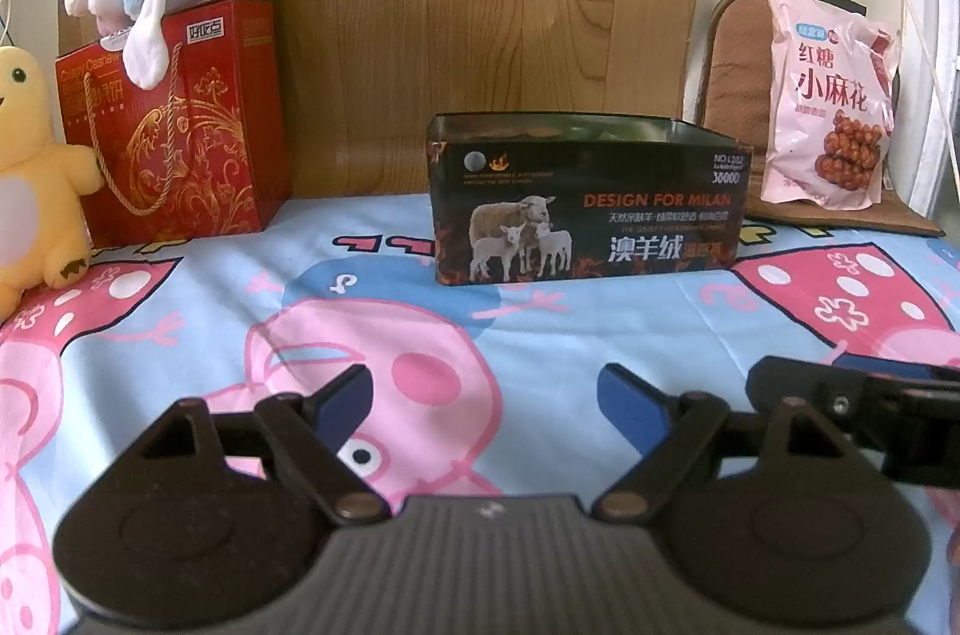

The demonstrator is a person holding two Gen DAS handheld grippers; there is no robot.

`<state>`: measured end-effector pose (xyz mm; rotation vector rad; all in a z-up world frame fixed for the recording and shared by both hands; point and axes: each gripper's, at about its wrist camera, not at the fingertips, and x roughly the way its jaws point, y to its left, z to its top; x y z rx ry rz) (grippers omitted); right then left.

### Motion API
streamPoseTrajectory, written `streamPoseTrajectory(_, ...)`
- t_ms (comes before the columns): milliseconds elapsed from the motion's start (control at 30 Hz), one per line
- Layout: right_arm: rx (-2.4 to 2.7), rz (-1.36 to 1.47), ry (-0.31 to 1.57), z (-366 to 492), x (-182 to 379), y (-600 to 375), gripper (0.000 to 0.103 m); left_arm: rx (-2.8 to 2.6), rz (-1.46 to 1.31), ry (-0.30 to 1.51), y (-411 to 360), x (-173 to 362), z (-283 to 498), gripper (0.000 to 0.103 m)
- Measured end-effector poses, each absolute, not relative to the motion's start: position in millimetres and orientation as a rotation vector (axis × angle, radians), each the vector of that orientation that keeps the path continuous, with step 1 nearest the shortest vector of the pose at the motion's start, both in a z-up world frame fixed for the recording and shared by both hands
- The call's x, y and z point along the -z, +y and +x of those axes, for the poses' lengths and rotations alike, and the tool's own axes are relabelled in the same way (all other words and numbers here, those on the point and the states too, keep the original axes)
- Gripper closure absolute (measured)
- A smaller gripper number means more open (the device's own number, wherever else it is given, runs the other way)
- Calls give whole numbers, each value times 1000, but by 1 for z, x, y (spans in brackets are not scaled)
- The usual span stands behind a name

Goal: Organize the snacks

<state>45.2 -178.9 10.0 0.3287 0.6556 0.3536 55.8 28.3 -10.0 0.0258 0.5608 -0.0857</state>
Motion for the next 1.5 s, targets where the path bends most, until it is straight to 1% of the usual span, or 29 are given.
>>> streamPoseTrajectory(1500,-336,326,618,42,-13,-181,17,95,11,523,28,8,53,18)
